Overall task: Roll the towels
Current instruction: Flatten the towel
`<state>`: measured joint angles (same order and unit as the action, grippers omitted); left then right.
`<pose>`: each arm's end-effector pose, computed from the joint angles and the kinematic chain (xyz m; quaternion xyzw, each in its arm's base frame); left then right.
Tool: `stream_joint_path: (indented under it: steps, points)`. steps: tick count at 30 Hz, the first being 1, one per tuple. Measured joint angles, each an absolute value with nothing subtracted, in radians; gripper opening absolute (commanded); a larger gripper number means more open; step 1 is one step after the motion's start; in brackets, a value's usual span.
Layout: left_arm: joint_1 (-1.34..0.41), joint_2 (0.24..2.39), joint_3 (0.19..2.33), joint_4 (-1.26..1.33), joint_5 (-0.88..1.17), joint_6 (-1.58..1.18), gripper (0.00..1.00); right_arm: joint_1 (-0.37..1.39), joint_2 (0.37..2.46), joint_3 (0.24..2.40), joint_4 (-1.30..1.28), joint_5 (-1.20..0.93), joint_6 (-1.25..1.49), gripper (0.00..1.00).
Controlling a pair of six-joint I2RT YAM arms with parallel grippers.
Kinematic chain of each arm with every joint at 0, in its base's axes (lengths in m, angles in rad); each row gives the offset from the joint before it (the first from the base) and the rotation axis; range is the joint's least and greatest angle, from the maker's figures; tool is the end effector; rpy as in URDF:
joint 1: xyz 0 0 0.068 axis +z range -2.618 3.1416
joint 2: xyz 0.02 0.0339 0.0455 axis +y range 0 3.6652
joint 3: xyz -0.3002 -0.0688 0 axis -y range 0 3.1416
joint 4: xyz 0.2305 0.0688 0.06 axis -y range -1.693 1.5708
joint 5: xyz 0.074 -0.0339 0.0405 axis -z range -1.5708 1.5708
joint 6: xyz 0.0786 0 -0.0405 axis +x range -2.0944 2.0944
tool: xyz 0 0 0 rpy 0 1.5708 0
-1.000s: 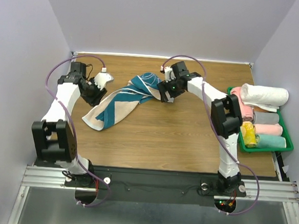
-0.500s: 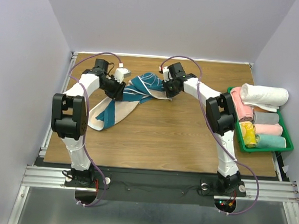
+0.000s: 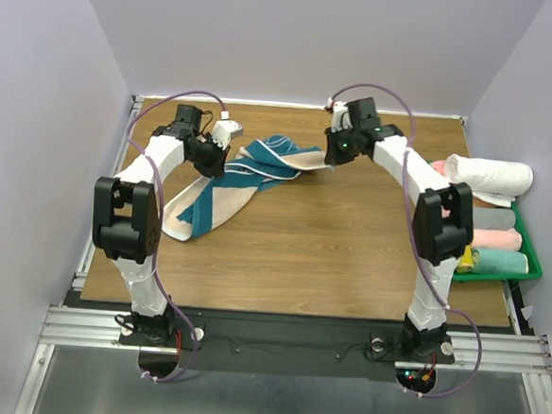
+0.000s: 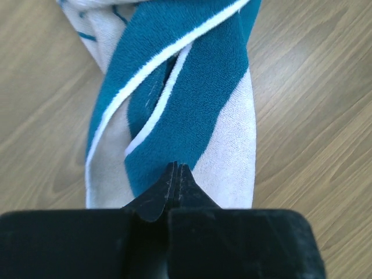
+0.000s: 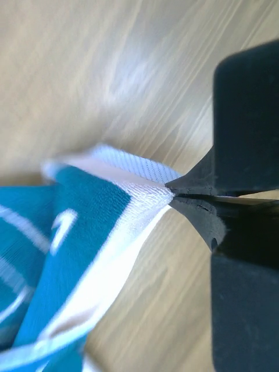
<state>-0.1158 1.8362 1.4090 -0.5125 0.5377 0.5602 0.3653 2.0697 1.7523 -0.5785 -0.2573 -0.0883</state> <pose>0.4094 -0.0882 0.2480 0.3817 0.8373 -0.1804 0.3475 0.4553 0.1955 0.2450 -0.2518 0.9023 0.1652 0.3085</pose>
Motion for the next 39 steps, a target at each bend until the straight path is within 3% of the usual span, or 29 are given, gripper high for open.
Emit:
stream_joint_path:
  steps: [2,5,10,13,14,15,18,23,33,39]
  points:
    - [-0.116,1.800,1.409,-0.511,0.520,0.560,0.33,0.340,2.017,1.752,-0.576,-0.289,-0.070,0.01]
    - [-0.116,1.763,1.409,-0.495,0.483,0.548,0.58,0.310,1.949,1.753,-0.576,-0.326,-0.043,0.01]
    - [-0.116,1.805,1.409,-0.473,0.434,0.524,0.59,0.316,1.937,1.753,-0.589,-0.376,-0.002,0.01]
    - [-0.117,1.859,1.409,-0.461,0.416,0.517,0.50,0.316,1.938,1.759,-0.609,-0.402,0.028,0.01]
    - [-0.117,1.879,1.409,-0.458,0.413,0.515,0.40,0.315,1.938,1.765,-0.614,-0.412,0.040,0.01]
    - [-0.117,1.895,1.409,-0.457,0.411,0.516,0.22,0.314,1.938,1.772,-0.620,-0.420,0.048,0.01]
    - [-0.120,1.922,1.409,-0.467,0.424,0.527,0.00,0.308,1.937,1.796,-0.622,-0.442,0.073,0.01]
    - [-0.123,1.859,1.373,-0.489,0.460,0.595,0.00,0.276,1.910,1.818,-0.632,-0.471,0.121,0.01]
    - [-0.096,1.357,1.218,-0.678,0.463,0.934,0.00,0.117,1.799,1.887,-0.644,-0.428,0.146,0.01]
    - [-0.293,1.219,0.965,-0.838,0.435,1.140,0.00,0.091,1.796,1.812,-0.650,-0.382,0.117,0.01]
